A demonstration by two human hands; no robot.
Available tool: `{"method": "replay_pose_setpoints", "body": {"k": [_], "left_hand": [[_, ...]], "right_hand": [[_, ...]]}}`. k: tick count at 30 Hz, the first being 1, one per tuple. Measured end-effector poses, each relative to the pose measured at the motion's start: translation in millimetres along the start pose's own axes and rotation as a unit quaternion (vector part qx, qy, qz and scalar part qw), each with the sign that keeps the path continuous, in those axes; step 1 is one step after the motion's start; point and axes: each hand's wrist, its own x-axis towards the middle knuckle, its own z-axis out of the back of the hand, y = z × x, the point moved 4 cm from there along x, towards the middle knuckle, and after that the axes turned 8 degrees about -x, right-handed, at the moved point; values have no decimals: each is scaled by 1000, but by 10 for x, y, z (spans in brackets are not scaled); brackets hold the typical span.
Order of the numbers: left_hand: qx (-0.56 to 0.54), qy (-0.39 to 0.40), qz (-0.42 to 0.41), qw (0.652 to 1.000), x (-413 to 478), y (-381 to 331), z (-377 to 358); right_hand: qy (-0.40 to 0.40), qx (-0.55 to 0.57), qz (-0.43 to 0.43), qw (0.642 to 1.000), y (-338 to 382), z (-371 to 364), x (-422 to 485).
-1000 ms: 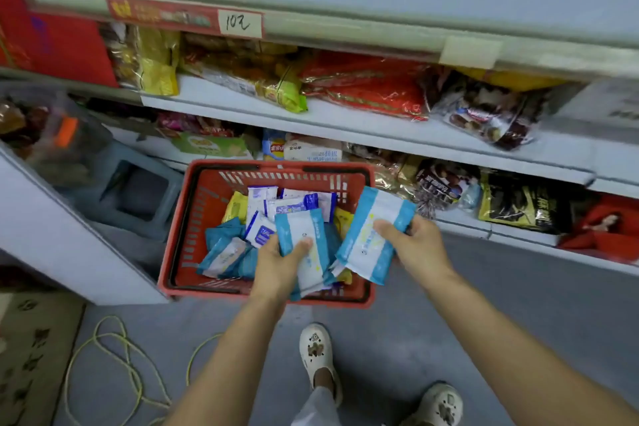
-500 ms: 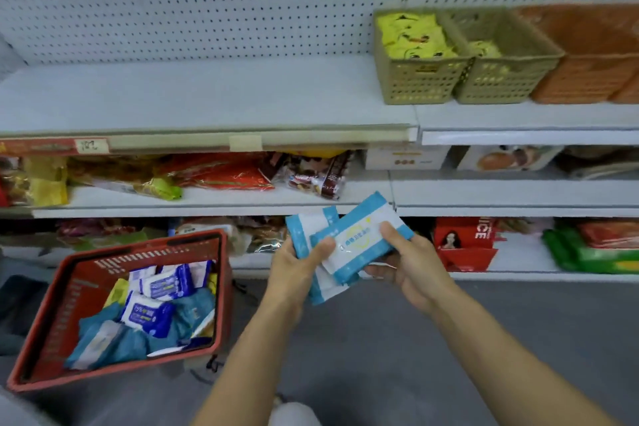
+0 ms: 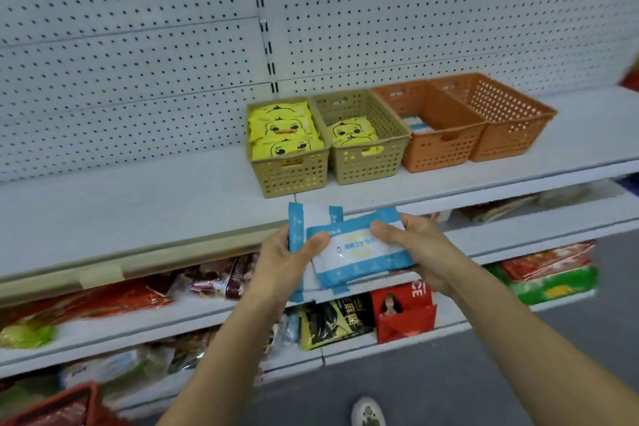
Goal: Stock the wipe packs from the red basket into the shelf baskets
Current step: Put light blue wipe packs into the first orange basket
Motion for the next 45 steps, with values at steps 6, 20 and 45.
{"method": "replay_pose_setpoints", "body": {"k": [6,20,45], "left_hand": [[30,43,-34,998,942,-463,-842],[2,-40,-28,999,2529,-873,-1856],[-139,-156,-27,978,3319,-796,-2270]], "right_hand": [[25,-3,5,1000,590,852,706],[-161,-84,90,979,1482,2662,2234],[147,-195,88,966,1470,2171,3453]]}}
